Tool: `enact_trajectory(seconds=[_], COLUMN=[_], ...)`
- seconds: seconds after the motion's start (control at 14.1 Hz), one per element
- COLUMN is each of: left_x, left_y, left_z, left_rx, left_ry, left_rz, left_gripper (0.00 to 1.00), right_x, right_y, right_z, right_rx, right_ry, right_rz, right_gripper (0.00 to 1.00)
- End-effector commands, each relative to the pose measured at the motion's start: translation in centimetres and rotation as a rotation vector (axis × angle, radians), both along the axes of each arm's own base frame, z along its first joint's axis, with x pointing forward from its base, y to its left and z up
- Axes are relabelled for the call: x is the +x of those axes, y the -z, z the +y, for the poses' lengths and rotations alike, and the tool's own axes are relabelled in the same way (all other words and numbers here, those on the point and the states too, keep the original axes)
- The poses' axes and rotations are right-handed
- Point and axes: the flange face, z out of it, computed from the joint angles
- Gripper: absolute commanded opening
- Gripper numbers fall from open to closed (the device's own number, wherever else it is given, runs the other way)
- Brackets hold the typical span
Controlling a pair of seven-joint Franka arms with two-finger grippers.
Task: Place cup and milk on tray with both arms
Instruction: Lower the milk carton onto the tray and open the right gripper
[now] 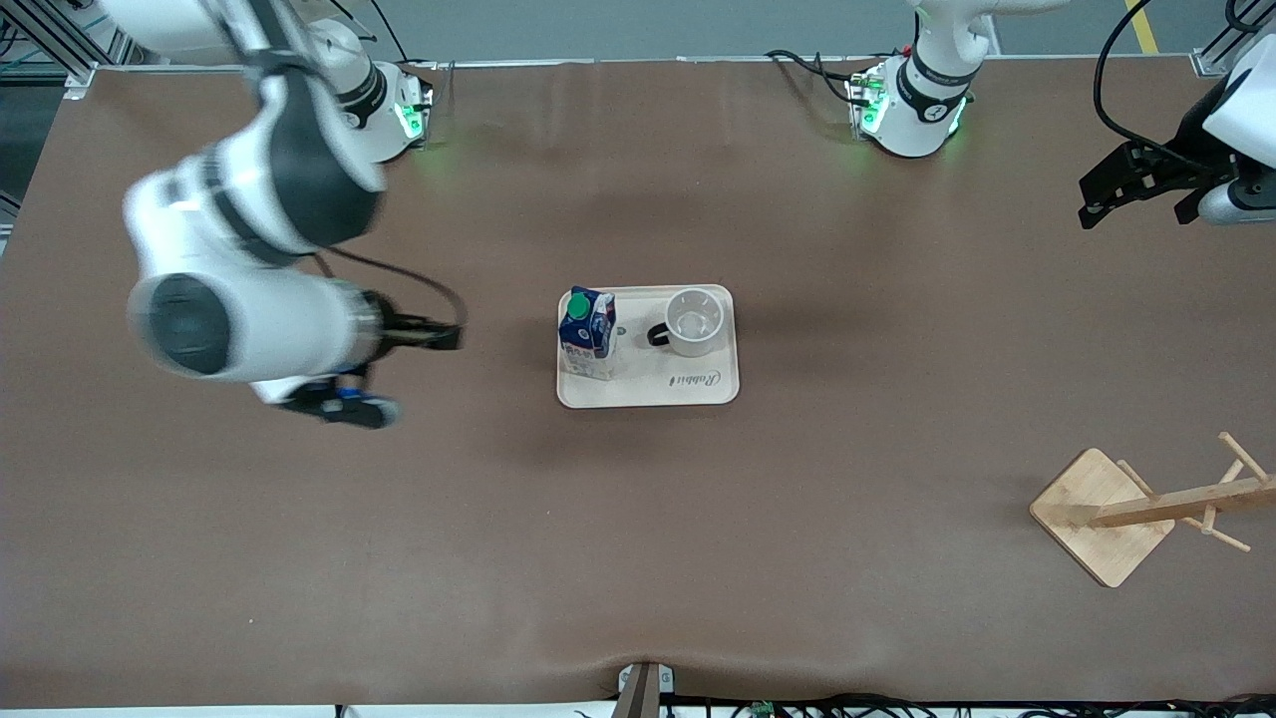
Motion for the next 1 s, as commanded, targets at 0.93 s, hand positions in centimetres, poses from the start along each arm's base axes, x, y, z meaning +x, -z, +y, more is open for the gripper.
enact_trajectory(seconds=[0.93], left_x=[-1.4], left_y=[-2.0], left_z=[-0.8], left_rx=[-0.017], left_ry=[0.027], left_rz=[-0.009], left_gripper=[1.00], right_x=[-9.9], right_y=[-16.3], right_z=[-17.6], right_rx=[-0.094], right_ry=[-0.027], right_rz=[-0.216], right_gripper=[1.00])
